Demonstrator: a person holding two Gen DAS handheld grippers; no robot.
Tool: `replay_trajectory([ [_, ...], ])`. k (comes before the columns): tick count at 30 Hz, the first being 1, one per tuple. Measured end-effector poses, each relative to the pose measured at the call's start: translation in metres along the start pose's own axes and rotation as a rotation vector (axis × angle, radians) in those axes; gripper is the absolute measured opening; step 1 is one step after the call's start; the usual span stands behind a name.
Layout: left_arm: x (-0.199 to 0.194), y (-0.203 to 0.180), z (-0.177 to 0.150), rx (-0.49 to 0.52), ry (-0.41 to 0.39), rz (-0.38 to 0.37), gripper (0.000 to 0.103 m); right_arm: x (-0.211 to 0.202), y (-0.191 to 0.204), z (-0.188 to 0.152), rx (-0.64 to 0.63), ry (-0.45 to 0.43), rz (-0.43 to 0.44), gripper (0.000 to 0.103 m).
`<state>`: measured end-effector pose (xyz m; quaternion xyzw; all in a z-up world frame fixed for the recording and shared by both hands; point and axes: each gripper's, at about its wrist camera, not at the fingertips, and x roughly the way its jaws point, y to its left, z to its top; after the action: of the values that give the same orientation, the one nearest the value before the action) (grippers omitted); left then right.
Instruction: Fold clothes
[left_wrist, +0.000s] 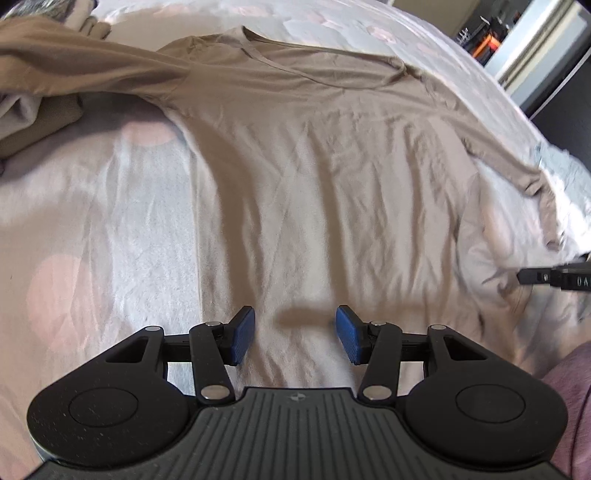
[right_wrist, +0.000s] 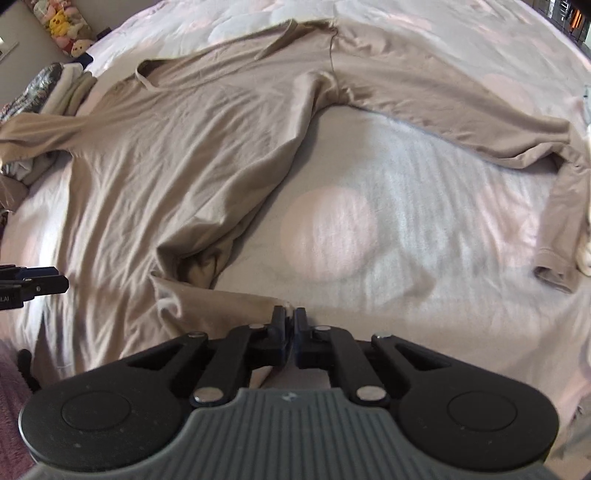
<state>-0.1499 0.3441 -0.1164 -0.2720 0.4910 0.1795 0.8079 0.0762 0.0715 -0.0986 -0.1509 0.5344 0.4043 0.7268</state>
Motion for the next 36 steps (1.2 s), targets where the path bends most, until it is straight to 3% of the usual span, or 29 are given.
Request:
replay_trajectory([
  [7,-0.023,0.015,0.0,-0.021,0.095,0.048,0.047,-0.064,-0.015,-0.032,0.002,0.008,-0.048,0.005],
  [12,-0.031,0.019,-0.002,-0.008,0.177,0.079,0.051,-0.06,-0.031,-0.064,-0.022,0.09,-0.094,0.005],
  [15,-0.033,0.019,-0.006,-0.006,0.224,0.108,0.052,-0.048,-0.032,-0.073,-0.024,0.13,-0.066,0.005],
  [24,-0.018,0.015,-0.009,-0.076,0.387,0.158,0.052,-0.045,-0.013,-0.045,-0.237,0.071,0.012,0.005],
  [31,0.01,0.009,-0.013,-0.132,0.527,0.229,0.052,-0.009,-0.032,-0.03,-0.204,0.109,0.2,0.005],
  [36,0.024,0.005,-0.025,-0.187,0.576,0.221,0.051,0.007,-0.046,-0.031,-0.204,0.108,0.183,0.005],
])
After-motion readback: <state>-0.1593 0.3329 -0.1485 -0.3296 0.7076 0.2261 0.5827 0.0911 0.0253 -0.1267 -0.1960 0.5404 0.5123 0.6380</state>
